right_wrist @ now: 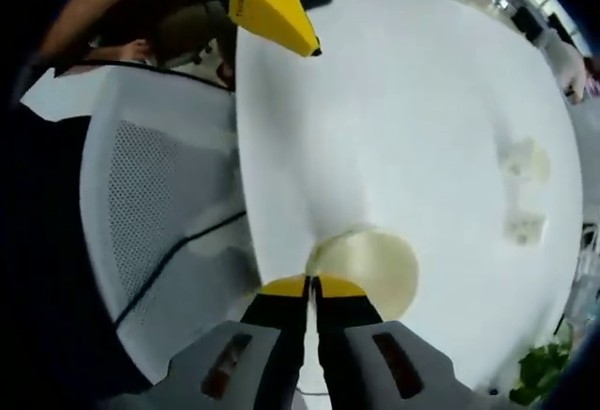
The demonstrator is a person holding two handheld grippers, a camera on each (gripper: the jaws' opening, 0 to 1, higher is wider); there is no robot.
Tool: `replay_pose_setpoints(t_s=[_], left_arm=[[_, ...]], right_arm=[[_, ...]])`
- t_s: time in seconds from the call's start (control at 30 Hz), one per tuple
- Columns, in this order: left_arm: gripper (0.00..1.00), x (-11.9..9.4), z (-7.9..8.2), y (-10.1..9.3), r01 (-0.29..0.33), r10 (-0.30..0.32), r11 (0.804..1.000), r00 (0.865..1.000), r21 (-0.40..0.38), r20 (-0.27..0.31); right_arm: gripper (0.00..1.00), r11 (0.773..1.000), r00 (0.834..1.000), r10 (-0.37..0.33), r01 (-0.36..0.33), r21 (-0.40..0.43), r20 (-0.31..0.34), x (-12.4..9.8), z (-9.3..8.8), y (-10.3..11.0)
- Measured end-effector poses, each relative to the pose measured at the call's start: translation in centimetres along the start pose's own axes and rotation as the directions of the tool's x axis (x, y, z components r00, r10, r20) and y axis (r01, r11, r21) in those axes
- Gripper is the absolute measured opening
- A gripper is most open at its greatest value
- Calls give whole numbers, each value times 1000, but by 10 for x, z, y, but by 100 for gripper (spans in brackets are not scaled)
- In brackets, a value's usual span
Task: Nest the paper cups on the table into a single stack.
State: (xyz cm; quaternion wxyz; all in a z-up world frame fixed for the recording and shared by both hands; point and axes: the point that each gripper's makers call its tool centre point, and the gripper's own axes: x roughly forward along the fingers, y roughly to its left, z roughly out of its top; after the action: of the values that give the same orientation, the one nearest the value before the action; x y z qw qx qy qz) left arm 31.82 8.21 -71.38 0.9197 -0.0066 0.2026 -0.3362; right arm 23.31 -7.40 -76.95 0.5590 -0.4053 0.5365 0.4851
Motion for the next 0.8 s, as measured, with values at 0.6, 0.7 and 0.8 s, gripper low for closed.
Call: replay_pose_setpoints(t_s=[0.6, 0.7, 0.8], left_arm=[[98, 4, 4, -7, 23, -23, 1000, 1000, 13, 5], [98, 5, 8, -9, 28, -28, 999, 1000, 24, 8], [98, 5, 6, -7, 20, -20, 1000, 1000, 24, -13]], right_arm=[[41, 996, 942, 88, -90, -10, 325, -48, 13, -7], [55, 998, 922, 29, -48, 40, 385, -64, 11, -24], [58, 997, 901, -9, -23, 69, 434, -80, 3, -40]])
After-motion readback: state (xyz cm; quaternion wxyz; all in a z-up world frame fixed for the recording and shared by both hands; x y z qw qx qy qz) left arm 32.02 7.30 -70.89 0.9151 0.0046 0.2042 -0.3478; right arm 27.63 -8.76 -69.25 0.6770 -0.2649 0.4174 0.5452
